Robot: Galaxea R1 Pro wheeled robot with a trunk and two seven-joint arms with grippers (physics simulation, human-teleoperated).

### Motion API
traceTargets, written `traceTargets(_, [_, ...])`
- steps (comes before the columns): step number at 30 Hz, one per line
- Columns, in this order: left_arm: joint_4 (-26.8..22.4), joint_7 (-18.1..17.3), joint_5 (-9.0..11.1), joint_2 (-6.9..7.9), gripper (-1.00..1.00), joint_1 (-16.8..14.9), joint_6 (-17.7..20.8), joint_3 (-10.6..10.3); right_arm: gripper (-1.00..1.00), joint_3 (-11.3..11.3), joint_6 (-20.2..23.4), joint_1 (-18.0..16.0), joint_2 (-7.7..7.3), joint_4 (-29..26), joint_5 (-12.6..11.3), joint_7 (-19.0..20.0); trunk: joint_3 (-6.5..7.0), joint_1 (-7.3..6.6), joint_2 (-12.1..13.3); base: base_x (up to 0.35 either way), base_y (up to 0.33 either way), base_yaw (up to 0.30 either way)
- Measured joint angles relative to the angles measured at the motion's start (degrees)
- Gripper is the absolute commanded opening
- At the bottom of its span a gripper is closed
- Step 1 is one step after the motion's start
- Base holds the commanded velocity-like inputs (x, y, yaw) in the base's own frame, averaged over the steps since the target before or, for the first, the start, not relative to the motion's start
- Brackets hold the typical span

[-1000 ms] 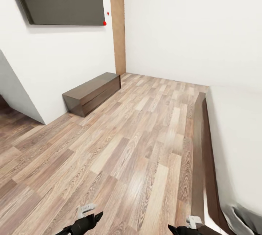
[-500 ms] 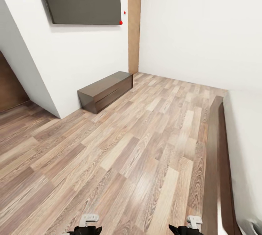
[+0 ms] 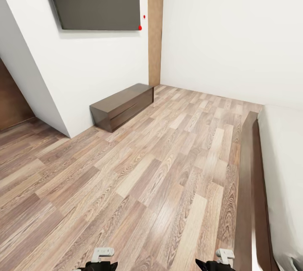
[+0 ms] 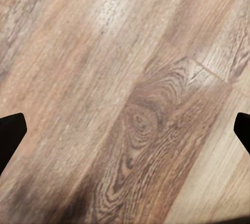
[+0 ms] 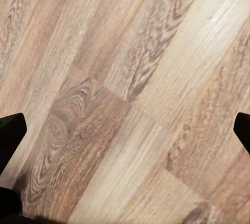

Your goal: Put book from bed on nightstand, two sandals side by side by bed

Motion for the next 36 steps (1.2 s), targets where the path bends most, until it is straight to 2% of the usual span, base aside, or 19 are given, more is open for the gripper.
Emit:
traceTargets(21, [0.00, -0.04, -0.03, -0.06, 1.00, 0.04, 0.05, 0.00, 1.00, 0.00, -0.08, -0.01, 0.00, -0.05, 0.08, -0.06, 1.82, 0.00, 0.00, 0.000, 0.000, 0.000])
traceTargets(36, [0.00, -0.04, -0.03, -0.07, 1.00, 0.06, -0.03, 0.00, 1.00, 0.01, -0.08, -0.02, -0.09, -0.07, 0.08, 0.02, 2.01, 0.00, 0.00, 0.000, 0.000, 0.000])
